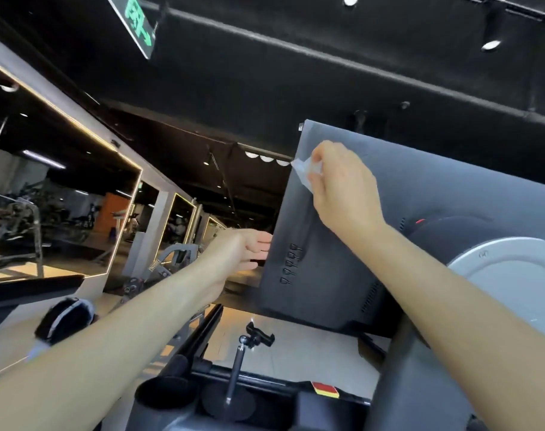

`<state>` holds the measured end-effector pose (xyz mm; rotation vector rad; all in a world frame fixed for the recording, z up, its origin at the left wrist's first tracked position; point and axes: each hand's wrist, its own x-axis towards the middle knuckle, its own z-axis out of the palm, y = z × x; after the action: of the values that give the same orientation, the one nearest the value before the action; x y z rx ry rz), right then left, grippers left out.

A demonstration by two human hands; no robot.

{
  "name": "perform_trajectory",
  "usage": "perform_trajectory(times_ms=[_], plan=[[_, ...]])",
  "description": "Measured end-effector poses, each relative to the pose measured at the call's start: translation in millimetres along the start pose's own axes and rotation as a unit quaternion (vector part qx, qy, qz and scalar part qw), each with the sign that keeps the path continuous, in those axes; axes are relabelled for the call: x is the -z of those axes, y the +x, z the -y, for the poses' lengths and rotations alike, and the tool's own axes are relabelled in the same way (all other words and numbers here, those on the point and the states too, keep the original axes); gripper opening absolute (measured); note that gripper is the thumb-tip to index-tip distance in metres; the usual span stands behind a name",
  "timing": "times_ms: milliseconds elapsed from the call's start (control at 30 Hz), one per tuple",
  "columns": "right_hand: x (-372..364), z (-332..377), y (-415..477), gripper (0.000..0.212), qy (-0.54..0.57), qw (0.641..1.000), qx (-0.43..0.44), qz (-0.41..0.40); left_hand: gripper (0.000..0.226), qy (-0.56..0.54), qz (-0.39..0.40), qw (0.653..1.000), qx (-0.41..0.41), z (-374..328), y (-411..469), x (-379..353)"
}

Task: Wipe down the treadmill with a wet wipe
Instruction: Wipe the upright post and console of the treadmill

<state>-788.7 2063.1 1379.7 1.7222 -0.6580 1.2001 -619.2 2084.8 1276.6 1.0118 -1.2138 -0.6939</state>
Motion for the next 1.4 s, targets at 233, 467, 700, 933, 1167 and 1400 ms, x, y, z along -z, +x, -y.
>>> perform_trajectory(times_ms=[233, 467, 700, 933, 1167, 1400], plan=[[-61.8, 44.9, -102.9, 0.025, 0.047, 0.988, 0.118, 0.093, 0.051, 0.001, -0.011, 0.999, 0.037, -3.2, -9.8, -9.3], [-80.8, 24.3, -127.2, 0.013, -0.044, 0.924, 0.359, 0.122, 0.052, 0.042, 0.007, 0.998, 0.036, -10.7, -14.5, -8.9], [-33.5, 10.9, -74.3, 0.022, -0.033, 0.999, 0.024, 0.002, 0.052, 0.019, -0.016, 1.000, -0.001, 6.7, -22.3, -11.0], [-93.9, 0.5, -182.0, 0.009, -0.079, 0.923, 0.363, 0.097, 0.058, 0.042, -0.027, 0.999, 0.021, -4.2, -21.3, -17.5], [-33.9, -12.3, -77.1, 0.021, -0.036, 0.997, 0.030, -0.063, 0.057, 0.027, -0.025, 0.999, -0.012, 8.6, -19.8, -15.1], [-74.3, 24.0, -177.0, 0.052, -0.019, 0.991, 0.061, 0.114, 0.061, 0.057, -0.004, 0.998, -0.018, 0.8, -23.1, -19.7]])
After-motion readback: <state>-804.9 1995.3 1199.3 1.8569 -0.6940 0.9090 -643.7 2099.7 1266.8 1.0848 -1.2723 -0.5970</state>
